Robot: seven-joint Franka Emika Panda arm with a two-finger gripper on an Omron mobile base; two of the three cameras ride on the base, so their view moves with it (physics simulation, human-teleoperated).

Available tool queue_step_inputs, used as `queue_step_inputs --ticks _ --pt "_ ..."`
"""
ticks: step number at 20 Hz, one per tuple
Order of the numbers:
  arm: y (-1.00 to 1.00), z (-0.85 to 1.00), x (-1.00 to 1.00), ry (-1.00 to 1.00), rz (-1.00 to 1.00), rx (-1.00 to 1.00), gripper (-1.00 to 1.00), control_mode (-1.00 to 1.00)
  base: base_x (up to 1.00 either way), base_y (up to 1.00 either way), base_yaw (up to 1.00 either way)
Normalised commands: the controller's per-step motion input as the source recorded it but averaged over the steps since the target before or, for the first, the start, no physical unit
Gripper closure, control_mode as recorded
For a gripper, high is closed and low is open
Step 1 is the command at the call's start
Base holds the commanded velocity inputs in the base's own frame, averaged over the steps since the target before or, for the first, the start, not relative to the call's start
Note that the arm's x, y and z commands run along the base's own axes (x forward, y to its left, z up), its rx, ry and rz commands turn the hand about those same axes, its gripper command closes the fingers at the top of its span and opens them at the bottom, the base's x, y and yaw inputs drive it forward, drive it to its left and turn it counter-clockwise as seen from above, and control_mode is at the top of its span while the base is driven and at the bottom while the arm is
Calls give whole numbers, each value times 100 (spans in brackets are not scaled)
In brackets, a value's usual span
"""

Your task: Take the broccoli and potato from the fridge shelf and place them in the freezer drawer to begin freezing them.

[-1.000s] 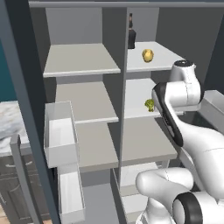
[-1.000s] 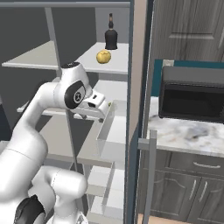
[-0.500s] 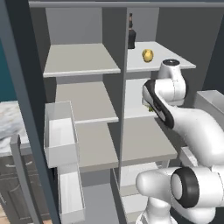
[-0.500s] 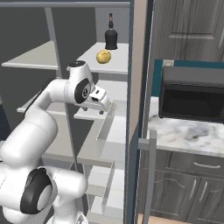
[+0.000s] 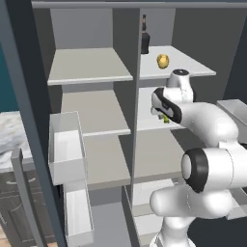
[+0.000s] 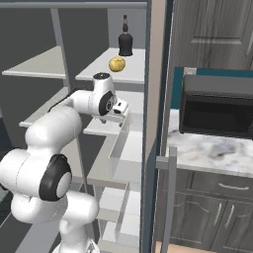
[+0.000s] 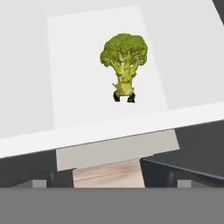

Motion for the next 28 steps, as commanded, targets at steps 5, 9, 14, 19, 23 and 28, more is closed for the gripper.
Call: queue_step_inputs --ticks 5,9,14,19,23,28 --pt "-9 -43 57 0 0 1 -100 -100 0 0 0" --pt "-12 -34 51 0 0 3 -100 -100 0 0 0" --pt "-20 -25 41 0 0 4 -100 -100 0 0 0" --pt "-21 -20 33 0 0 4 -100 -100 0 0 0" --pt "-20 -14 25 0 0 4 -100 -100 0 0 0" --pt "-7 -24 27 0 0 1 -100 -100 0 0 0"
